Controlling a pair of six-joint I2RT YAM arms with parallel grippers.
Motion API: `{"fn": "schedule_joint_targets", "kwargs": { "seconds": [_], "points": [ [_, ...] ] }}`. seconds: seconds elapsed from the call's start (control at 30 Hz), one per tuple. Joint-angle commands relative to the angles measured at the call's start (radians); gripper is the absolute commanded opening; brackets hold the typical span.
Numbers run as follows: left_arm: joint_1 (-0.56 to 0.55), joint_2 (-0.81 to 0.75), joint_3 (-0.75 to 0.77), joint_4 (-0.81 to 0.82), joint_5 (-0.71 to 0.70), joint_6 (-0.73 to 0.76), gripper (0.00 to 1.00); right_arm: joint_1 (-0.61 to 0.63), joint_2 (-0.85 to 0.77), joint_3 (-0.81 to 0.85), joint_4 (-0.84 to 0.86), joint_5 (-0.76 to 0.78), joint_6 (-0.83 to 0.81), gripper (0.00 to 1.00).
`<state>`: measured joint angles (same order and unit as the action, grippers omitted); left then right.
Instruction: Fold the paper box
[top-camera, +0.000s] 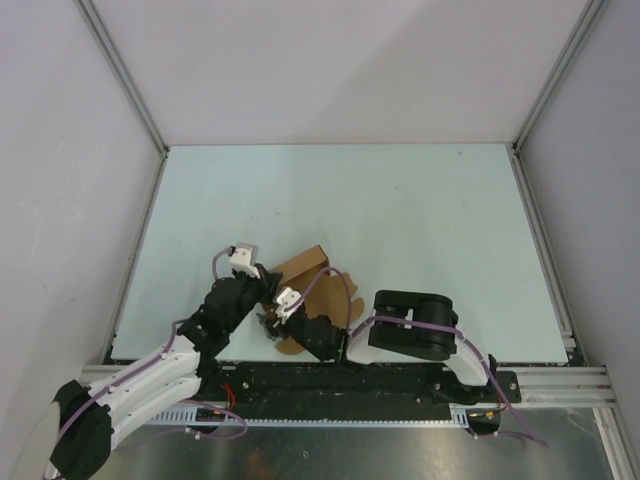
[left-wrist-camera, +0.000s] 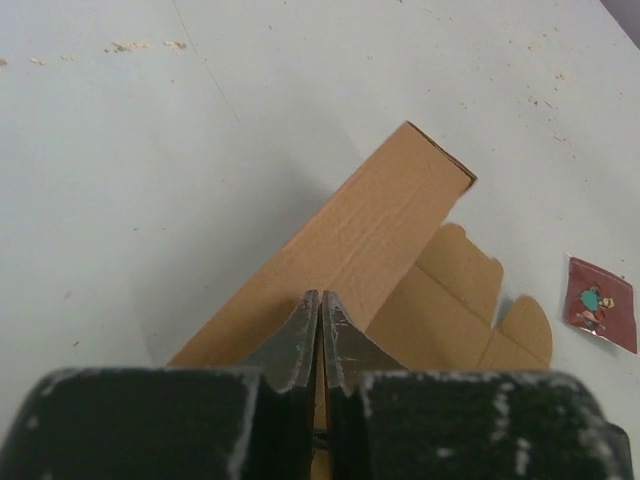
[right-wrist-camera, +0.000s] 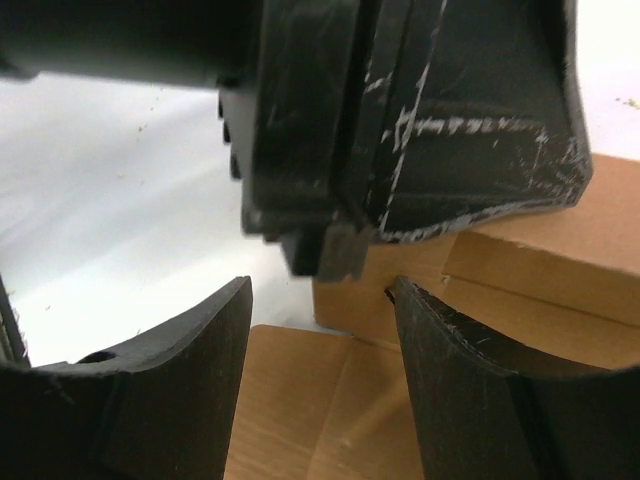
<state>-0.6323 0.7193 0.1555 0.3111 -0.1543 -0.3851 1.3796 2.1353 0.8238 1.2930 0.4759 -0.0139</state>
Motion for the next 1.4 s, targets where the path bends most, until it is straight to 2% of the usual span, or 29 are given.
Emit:
{"fn": "schedule_joint_targets", "kwargs": {
  "seconds": [0.0,0.33,0.5,0.73,0.93,0.97,1.07,1.13,1.2,1.23,1.33,1.37],
  "points": [
    [0.005,-0.020,0.032,-0.035,-0.001,-0.006,0.10,0.007,0.023,0.055,0.104,0.104,-0.014,0.64],
    [0.005,-0.070,0.049,-0.047,-0.027,-0.011,0.29,0.016,0.020,0.071,0.057,0.171,-0.017,0.65],
    [0.005,-0.099,0.052,-0.052,-0.053,-0.020,0.33,0.029,-0.044,0.029,-0.004,0.161,0.009,0.66],
    [0.005,-0.178,0.065,-0.072,-0.088,-0.026,0.44,0.045,-0.211,-0.066,-0.121,0.112,0.049,0.67],
    [0.005,-0.321,0.070,-0.109,-0.142,-0.034,0.46,0.065,-0.437,-0.176,-0.253,0.124,0.054,0.67],
    [0.005,-0.346,0.069,-0.119,-0.163,-0.038,0.46,0.062,-0.516,-0.192,-0.279,0.139,0.046,0.67],
    [0.005,-0.441,0.061,-0.188,-0.212,-0.054,0.46,0.017,-0.650,-0.216,-0.470,0.165,0.046,0.68],
    [0.005,-0.475,0.061,-0.262,-0.229,-0.064,0.46,-0.075,-0.785,-0.216,-0.640,0.100,0.087,0.68],
    [0.002,-0.492,0.068,-0.358,-0.254,-0.106,0.47,-0.149,-0.906,-0.215,-0.736,0.014,0.121,0.68],
    [0.002,-0.486,0.075,-0.389,-0.257,-0.122,0.47,-0.228,-0.940,-0.216,-0.809,-0.009,0.136,0.68],
    [-0.001,-0.454,0.087,-0.483,-0.278,-0.207,0.45,-0.348,-1.037,-0.215,-0.889,-0.075,0.155,0.68],
    [-0.012,-0.458,0.079,-0.518,-0.292,-0.245,0.45,-0.387,-1.048,-0.209,-0.903,-0.142,0.190,0.68]
  ]
}}
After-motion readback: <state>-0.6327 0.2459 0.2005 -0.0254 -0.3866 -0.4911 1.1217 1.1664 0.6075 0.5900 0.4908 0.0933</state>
